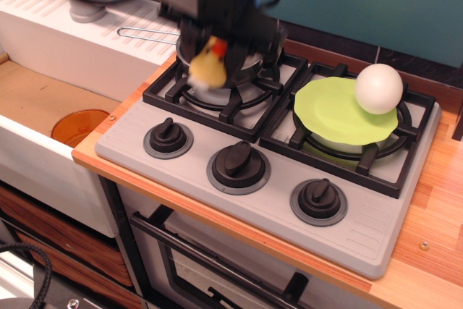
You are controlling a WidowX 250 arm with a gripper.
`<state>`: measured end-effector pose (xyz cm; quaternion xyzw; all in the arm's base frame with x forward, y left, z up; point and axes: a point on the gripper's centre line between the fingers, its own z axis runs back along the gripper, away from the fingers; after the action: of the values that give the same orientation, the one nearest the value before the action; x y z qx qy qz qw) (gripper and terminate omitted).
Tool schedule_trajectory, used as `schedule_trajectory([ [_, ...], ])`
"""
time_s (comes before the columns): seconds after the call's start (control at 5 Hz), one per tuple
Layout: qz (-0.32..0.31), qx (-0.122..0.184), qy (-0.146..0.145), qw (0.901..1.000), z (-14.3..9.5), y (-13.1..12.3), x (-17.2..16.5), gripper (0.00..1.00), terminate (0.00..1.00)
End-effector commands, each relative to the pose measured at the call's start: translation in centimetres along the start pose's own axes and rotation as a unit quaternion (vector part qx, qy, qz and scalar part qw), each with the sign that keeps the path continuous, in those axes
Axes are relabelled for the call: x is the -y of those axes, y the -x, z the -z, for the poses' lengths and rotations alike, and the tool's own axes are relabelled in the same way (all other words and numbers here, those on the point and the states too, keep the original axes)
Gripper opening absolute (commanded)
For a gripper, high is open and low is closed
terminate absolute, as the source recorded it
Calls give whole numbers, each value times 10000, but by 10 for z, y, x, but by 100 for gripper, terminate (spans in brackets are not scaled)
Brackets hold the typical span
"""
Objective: Put egg on plate and stuffedduck in pot or pan on stove
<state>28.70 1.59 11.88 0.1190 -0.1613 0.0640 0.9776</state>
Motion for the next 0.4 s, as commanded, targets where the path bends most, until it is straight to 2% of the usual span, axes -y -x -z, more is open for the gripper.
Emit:
schedule_trajectory([
  [0.0, 166, 174, 148, 9996, 6, -49, -5, 0, 0],
  [0.2, 316, 266, 150, 9990, 20, -63, -13, 0, 0],
])
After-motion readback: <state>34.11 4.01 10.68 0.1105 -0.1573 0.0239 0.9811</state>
